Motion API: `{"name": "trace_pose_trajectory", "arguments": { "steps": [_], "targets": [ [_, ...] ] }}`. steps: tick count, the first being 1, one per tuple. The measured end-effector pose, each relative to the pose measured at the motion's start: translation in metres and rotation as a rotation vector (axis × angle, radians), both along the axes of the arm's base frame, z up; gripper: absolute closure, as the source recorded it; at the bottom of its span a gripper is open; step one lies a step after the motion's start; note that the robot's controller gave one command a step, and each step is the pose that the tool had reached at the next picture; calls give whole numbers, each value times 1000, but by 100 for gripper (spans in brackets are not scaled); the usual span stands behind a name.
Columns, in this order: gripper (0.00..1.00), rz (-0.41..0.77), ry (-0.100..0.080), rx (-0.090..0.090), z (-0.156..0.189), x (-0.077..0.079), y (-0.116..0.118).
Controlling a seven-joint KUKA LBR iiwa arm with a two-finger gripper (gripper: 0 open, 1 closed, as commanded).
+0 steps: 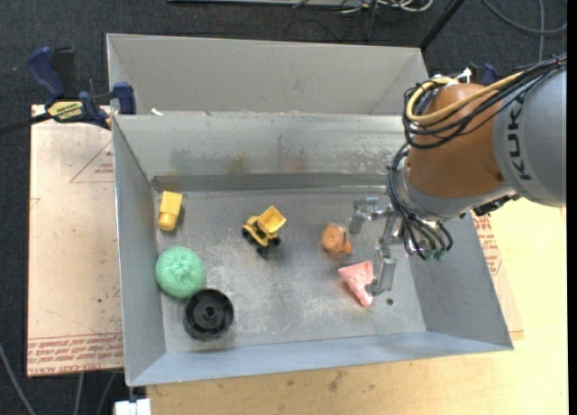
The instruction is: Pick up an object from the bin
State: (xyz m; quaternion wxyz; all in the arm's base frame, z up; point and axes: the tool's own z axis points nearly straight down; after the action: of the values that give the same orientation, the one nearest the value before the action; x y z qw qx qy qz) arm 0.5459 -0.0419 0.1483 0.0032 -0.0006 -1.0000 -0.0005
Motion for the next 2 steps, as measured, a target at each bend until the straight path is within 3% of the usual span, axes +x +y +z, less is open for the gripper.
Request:
{"name": "trace_pose_trajectory", "arguments": {
  "steps": [1,2],
  "targets": [
    [0,1,-7,-1,5,1,0],
    [0,61,-15,-1,-36,12,2]
  ]
}}
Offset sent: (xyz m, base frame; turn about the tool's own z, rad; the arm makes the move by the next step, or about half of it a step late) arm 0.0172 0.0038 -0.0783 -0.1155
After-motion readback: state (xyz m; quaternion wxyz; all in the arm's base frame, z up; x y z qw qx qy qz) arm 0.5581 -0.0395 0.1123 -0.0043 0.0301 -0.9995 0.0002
